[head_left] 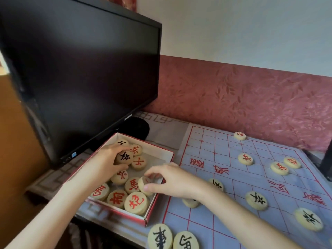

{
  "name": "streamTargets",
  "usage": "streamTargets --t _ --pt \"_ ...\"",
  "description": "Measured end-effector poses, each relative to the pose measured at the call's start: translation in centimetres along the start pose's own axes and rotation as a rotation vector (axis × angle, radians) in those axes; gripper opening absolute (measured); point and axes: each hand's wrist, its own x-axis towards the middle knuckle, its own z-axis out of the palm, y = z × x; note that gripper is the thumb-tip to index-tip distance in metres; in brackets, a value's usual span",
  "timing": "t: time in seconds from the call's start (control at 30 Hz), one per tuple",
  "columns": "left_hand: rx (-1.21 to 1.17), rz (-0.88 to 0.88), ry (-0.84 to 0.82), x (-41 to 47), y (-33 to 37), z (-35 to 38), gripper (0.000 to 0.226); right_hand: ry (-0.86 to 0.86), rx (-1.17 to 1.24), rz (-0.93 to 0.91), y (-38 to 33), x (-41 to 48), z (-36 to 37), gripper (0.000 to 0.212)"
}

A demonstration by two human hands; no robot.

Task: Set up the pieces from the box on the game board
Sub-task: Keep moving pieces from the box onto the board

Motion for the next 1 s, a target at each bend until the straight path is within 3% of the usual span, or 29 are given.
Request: streamTargets --t 0.17,0.43,0.67,1.0 --pt "0.128 0.003 -0.035 0.9 -0.3 0.6 0.057 0.042 0.056 0.009 0.1 -0.1 0.5 0.049" --pt "0.134 -0.044 0.014 1.0 0.3 0.7 0.054 0.163 0.195 0.005 0.3 -0.3 1.1 0.044" --pt "-0.027 0.049 0.171 0.6 1.5 0.6 0.047 0.321 0.280 -0.026 0.8 -0.9 -0.8 0.043" --pt "-0.214 0.174 0.172 2.3 6.4 2.6 0.048 0.463 0.230 0.090 5.0 -3.5 -4.6 0.047"
